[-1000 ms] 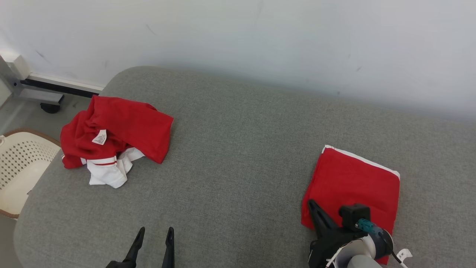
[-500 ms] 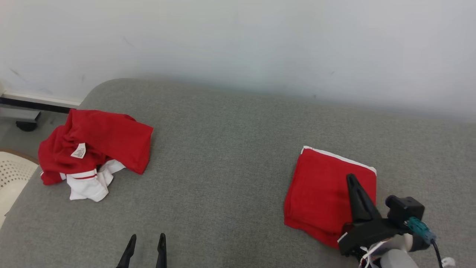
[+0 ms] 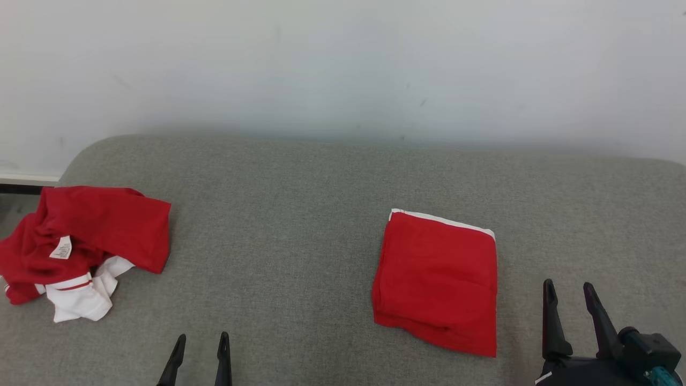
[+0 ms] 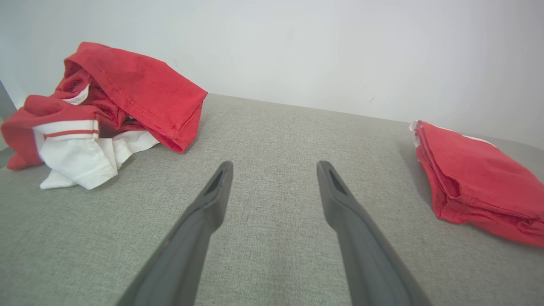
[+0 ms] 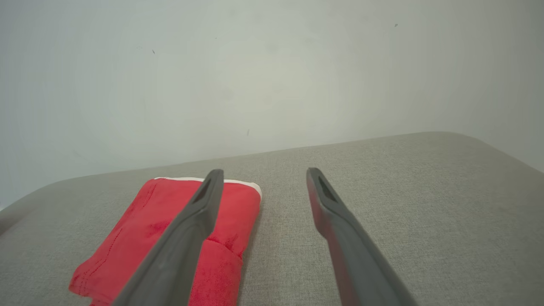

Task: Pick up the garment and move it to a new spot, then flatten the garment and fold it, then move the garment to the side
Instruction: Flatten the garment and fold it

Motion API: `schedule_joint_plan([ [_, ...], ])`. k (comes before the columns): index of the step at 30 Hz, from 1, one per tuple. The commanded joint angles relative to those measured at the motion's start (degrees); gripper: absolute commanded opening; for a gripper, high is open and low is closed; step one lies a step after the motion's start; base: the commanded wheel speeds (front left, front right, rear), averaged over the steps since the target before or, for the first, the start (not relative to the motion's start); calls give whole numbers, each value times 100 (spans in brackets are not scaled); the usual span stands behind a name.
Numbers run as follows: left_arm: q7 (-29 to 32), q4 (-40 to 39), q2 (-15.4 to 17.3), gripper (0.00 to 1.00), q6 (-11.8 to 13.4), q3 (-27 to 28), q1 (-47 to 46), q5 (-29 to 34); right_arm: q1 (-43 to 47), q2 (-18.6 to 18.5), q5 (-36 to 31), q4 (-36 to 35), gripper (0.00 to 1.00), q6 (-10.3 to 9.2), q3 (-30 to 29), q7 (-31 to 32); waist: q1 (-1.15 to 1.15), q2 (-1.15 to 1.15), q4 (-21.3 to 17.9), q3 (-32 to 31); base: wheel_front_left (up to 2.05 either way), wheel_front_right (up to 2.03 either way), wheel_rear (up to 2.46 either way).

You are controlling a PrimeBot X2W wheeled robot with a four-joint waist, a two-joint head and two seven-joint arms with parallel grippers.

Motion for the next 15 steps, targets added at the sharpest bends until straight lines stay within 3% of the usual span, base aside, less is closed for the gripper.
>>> schedule_joint_plan([
  [1,-18,-47,6,100,13,15,119,73,161,54,-69,-133,100,-13,-7,0,0,0,-108,-31,0,0,0],
  [8,-18,-160,5,100,36,59,153,173,646,130,-238,-554,100,-12,-13,0,0,0,-211,-75,0,0,0],
  [15,-18,-198,7,100,70,78,250,523,897,142,-124,-517,100,-13,185,0,0,0,-304,-137,0,0,0],
])
